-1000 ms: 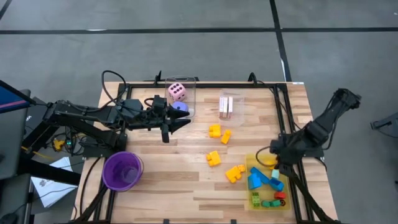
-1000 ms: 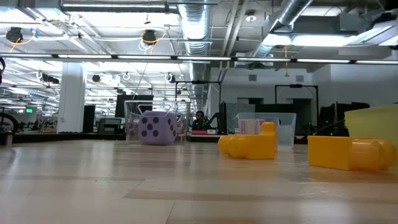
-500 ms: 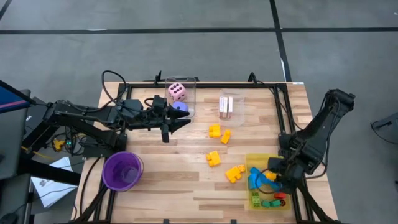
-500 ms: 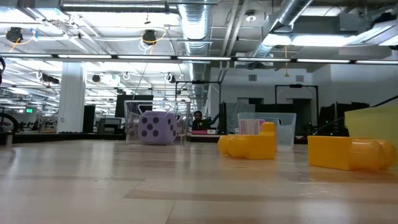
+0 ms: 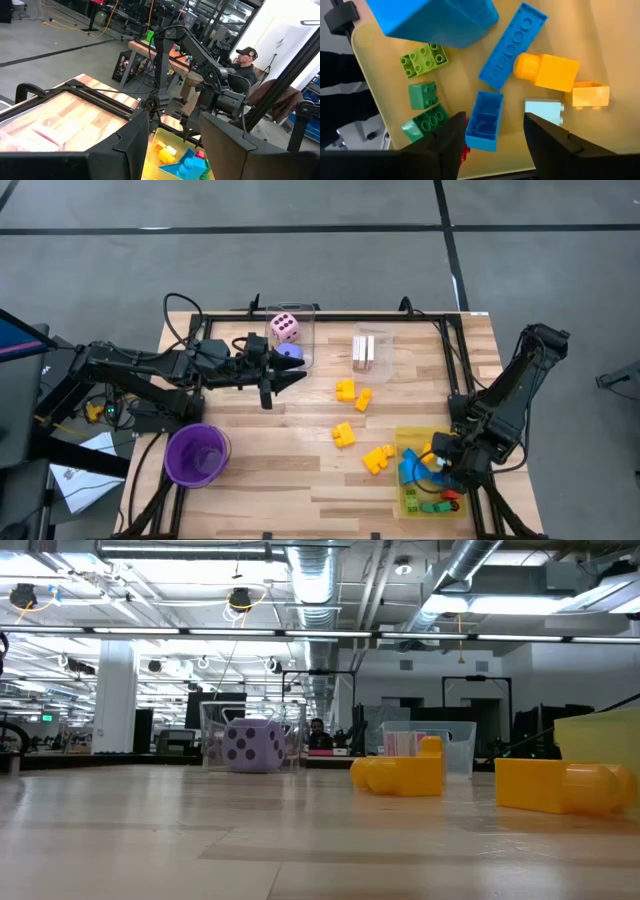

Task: Pick & Place Toys
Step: Put the yellow game piece into the bin

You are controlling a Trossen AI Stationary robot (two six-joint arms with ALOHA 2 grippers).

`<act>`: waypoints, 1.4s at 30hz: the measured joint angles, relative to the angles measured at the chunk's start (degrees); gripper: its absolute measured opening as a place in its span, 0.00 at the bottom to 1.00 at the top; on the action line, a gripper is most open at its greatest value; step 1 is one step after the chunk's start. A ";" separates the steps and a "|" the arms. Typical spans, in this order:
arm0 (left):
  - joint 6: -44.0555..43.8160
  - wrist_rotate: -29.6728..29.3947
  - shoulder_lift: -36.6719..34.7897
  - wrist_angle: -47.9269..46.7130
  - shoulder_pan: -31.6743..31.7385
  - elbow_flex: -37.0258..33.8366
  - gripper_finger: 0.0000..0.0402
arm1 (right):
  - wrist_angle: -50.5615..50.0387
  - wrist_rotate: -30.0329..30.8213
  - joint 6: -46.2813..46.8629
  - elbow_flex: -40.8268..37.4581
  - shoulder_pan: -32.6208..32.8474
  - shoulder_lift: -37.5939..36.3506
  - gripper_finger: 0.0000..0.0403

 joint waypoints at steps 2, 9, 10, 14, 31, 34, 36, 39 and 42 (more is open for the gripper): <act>0.00 -0.35 0.00 0.00 0.00 0.00 0.43 | 0.02 0.25 0.31 0.00 0.00 0.00 0.49; -0.74 -0.40 0.00 0.03 0.00 0.02 0.43 | -0.09 0.54 0.15 -0.02 0.76 -3.76 0.53; -1.53 -0.61 0.02 0.17 0.00 0.00 0.43 | -0.19 0.85 0.65 -0.02 0.76 -4.69 0.53; -3.10 -1.53 0.53 3.55 0.00 0.03 0.43 | -0.46 5.96 3.78 -0.02 0.74 -8.42 0.53; 15.54 1.69 21.48 -2.41 -1.36 17.56 0.70 | -2.35 20.49 5.73 0.00 0.70 -21.55 0.53; 17.40 2.01 24.71 -6.93 -0.31 20.13 0.76 | -3.07 20.76 5.63 0.00 0.70 -22.80 0.53; 17.20 3.62 26.16 -8.40 0.13 20.15 0.79 | -2.99 21.28 5.39 0.00 0.70 -23.39 0.53; 17.72 8.48 28.63 -10.95 0.37 20.15 0.81 | -2.84 21.66 5.37 0.00 0.70 -24.10 0.53; 20.25 14.94 31.05 -13.23 -0.17 20.15 0.81 | -2.80 21.70 5.25 0.00 0.70 -24.35 0.53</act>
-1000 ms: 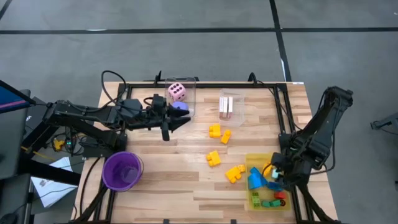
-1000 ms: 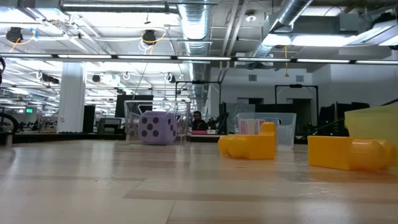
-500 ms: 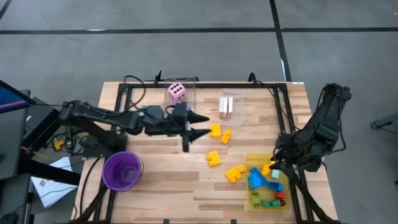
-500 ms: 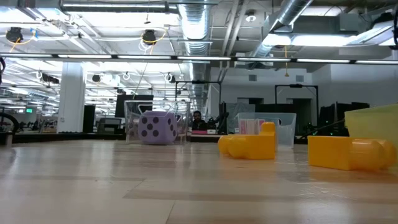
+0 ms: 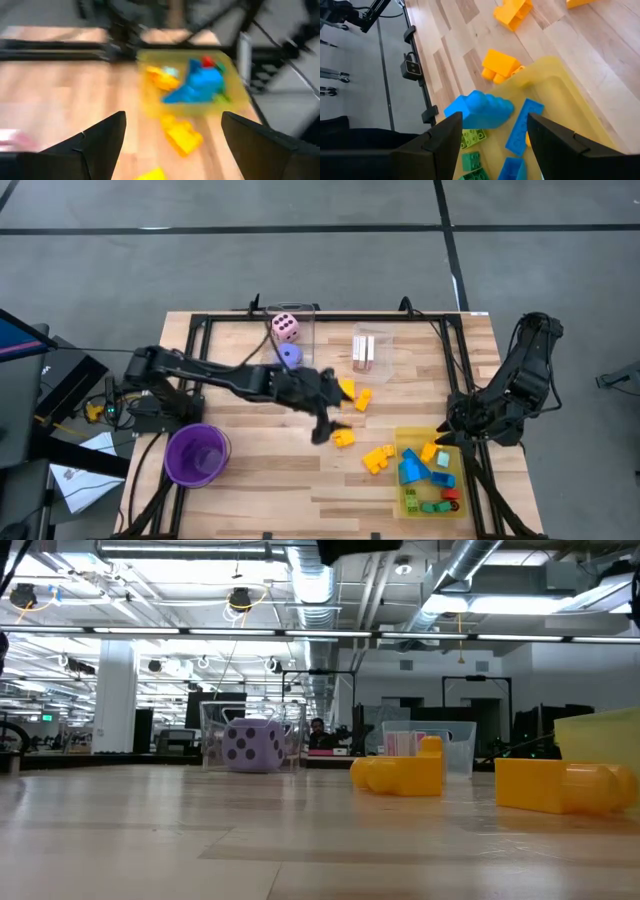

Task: Pick & Place Toys
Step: Put the yellow game piece into the bin

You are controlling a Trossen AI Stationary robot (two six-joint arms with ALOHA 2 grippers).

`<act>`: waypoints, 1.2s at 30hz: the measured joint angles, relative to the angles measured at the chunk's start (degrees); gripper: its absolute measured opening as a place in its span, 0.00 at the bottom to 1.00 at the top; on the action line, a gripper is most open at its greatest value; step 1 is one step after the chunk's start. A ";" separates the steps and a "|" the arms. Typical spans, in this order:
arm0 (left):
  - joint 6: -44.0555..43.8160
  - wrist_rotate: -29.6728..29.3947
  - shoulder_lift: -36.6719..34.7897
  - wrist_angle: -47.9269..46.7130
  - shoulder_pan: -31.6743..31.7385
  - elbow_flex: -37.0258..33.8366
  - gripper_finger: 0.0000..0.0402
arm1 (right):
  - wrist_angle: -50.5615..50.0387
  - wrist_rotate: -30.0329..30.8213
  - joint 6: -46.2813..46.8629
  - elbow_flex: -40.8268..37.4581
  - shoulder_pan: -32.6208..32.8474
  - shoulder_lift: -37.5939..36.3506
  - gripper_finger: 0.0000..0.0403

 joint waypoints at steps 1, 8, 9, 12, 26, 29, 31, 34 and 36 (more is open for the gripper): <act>1.12 2.21 0.98 0.05 -0.03 0.00 0.81 | 0.04 0.00 -0.03 0.00 0.00 -0.02 0.53; 6.27 8.73 7.99 1.21 1.07 0.00 0.81 | 0.22 0.15 -0.45 0.00 -0.02 0.00 0.53; 6.77 9.55 9.18 2.00 1.34 0.00 0.81 | 0.24 0.16 -0.44 0.00 -0.02 0.01 0.53; 8.54 11.95 12.05 4.60 1.74 -0.03 0.81 | 0.51 0.17 -0.44 0.00 -0.02 0.02 0.53; 12.36 22.30 22.31 7.71 1.24 0.20 0.81 | 2.51 0.20 0.02 0.00 -1.05 0.02 0.53; 12.61 21.64 23.86 7.78 1.35 0.22 0.81 | 3.01 0.20 0.02 0.00 -1.35 0.11 0.53; 13.96 19.57 24.72 7.53 1.35 0.22 0.81 | 3.04 0.22 0.03 0.00 -1.63 0.11 0.53; 16.26 16.22 25.30 7.50 1.35 0.22 0.81 | 3.44 0.66 0.04 0.00 -1.66 0.11 0.53; 16.40 15.13 25.33 7.01 1.81 0.22 0.81 | 3.92 1.25 0.06 0.00 -1.66 0.11 0.53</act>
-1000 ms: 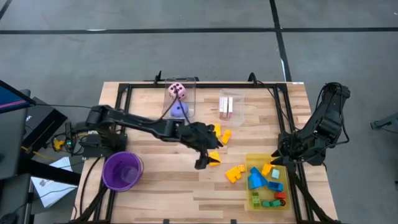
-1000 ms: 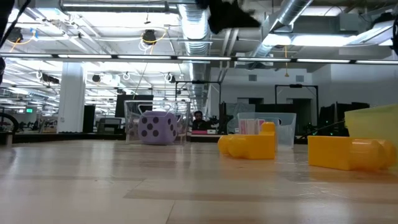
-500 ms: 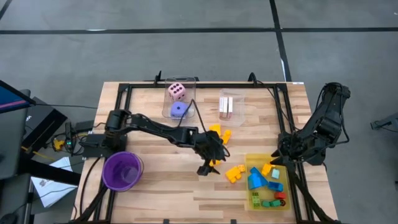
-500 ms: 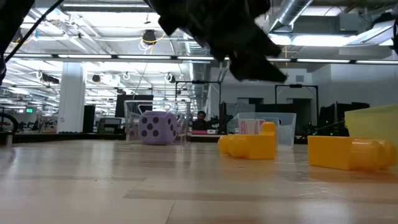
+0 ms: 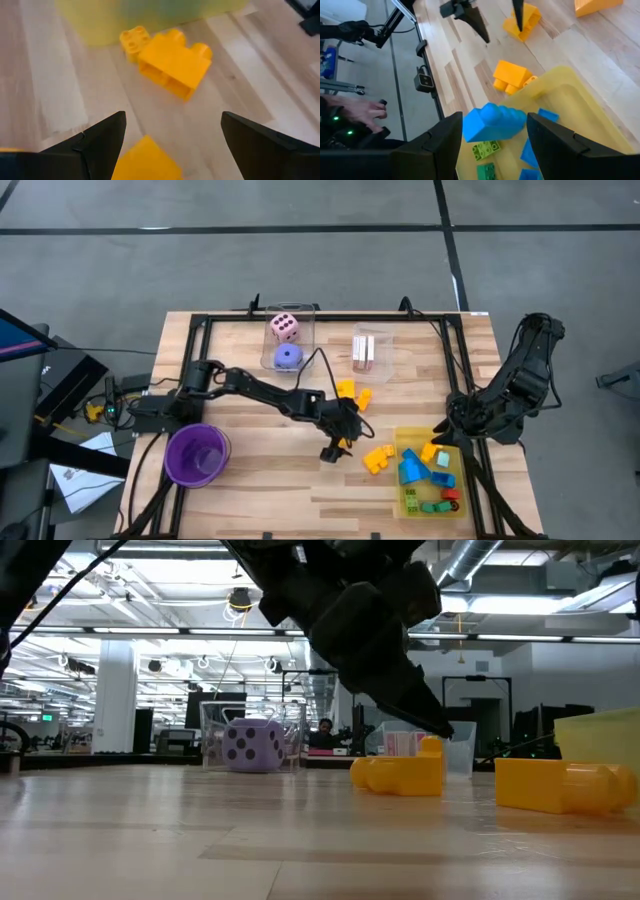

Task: Pick & Place Toys
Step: Put the yellow game piece into the bin

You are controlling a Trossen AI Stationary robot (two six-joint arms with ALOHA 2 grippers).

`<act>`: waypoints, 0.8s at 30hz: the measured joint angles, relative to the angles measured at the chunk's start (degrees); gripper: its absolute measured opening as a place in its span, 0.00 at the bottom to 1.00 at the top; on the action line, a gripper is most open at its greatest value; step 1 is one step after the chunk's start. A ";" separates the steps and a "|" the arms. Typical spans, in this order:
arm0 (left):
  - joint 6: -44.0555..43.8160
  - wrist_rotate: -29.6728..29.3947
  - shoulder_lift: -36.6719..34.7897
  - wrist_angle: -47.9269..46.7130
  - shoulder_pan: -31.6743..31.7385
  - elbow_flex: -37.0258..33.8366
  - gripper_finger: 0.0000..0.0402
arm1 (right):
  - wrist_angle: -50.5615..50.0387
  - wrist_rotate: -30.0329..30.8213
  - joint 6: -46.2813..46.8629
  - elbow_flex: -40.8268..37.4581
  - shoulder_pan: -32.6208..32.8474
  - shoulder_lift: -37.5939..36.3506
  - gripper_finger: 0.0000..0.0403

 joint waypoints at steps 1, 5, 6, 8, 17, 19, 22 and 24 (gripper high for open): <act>-0.05 -0.03 0.20 -0.45 0.25 0.08 0.81 | 0.20 0.03 -0.01 0.00 0.00 0.00 0.53; -0.41 -0.15 0.62 -5.44 1.57 0.00 0.81 | 0.63 0.32 -0.28 0.00 0.02 0.00 0.53; -0.39 -0.01 0.79 -6.39 1.86 0.11 0.81 | 0.63 0.42 -0.30 0.00 0.02 0.02 0.53; -0.40 -0.02 1.00 -9.71 2.31 0.08 0.81 | 0.63 0.46 -0.32 0.00 0.02 0.00 0.53; -5.20 -3.94 0.56 -19.36 2.45 0.15 0.81 | 0.94 2.01 -0.50 0.00 0.04 0.02 0.53; -6.74 -4.00 0.50 -20.19 2.20 0.20 0.81 | 0.91 2.48 -0.51 0.00 0.04 0.00 0.53; -7.58 -4.40 0.45 -20.47 1.88 0.20 0.81 | 0.87 2.99 -0.55 0.00 0.02 0.00 0.53; -7.54 -5.11 0.45 -20.46 1.70 0.20 0.81 | 0.82 2.99 -0.97 0.00 0.04 0.00 0.53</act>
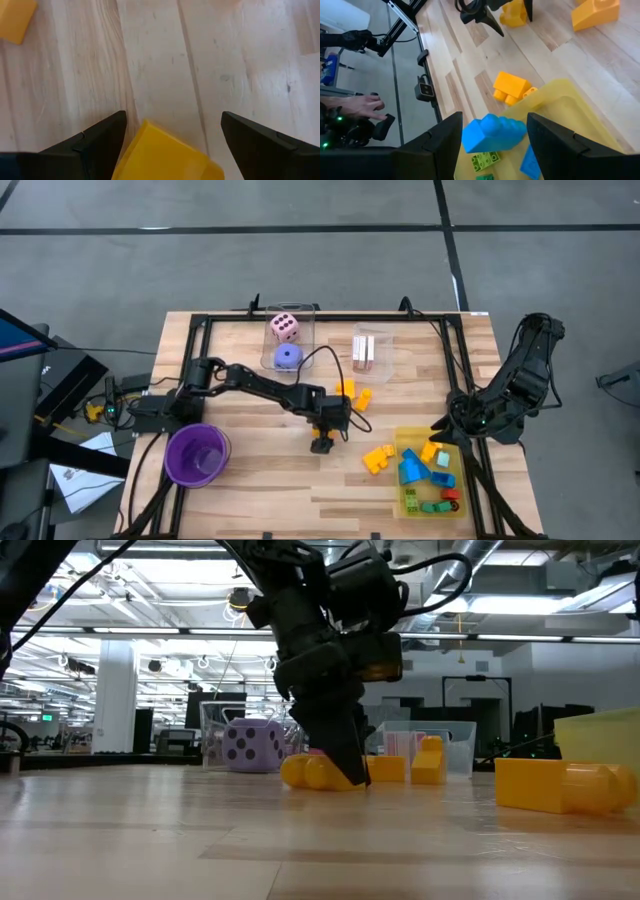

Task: Pick & Place Toys
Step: Put the yellow game piece into the bin

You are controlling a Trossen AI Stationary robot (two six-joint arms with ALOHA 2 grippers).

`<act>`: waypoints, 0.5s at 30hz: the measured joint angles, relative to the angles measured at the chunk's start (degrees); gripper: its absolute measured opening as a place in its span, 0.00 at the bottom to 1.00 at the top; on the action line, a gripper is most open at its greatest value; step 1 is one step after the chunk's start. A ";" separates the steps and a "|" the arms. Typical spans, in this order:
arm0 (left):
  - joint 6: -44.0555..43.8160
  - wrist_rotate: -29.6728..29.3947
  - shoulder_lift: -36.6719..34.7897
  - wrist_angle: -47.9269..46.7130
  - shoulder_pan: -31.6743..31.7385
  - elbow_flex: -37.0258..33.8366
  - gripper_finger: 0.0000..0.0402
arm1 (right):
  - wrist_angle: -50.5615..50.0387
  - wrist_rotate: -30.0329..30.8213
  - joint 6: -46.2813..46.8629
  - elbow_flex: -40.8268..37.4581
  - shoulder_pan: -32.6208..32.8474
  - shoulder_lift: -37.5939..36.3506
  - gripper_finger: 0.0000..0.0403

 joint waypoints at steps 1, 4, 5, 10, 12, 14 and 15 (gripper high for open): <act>0.07 -0.43 -0.06 -0.03 -0.04 -0.01 0.81 | -0.06 0.00 -0.13 0.00 0.00 0.00 0.53; 2.06 -1.90 -0.30 -0.48 -0.05 -0.11 0.81 | -0.29 0.00 -0.16 0.00 0.00 0.00 0.53; 3.02 -2.62 -0.66 -0.85 -0.05 -0.21 0.81 | -0.38 0.00 -0.16 0.00 0.00 0.02 0.53; 6.09 -5.86 -1.69 -2.31 0.08 -0.28 0.80 | -0.50 0.00 -0.16 0.00 -0.01 0.00 0.53; 6.33 -5.88 -2.00 -1.98 0.08 -0.22 0.78 | -0.50 0.00 -0.16 0.00 0.00 0.02 0.53; 7.58 -5.88 -2.15 -2.61 0.08 -0.28 0.75 | -0.59 0.00 -0.16 0.00 0.00 0.00 0.53; 8.57 -5.88 -2.18 -2.34 0.08 -0.28 0.74 | -0.69 0.00 -0.16 0.00 0.00 0.01 0.53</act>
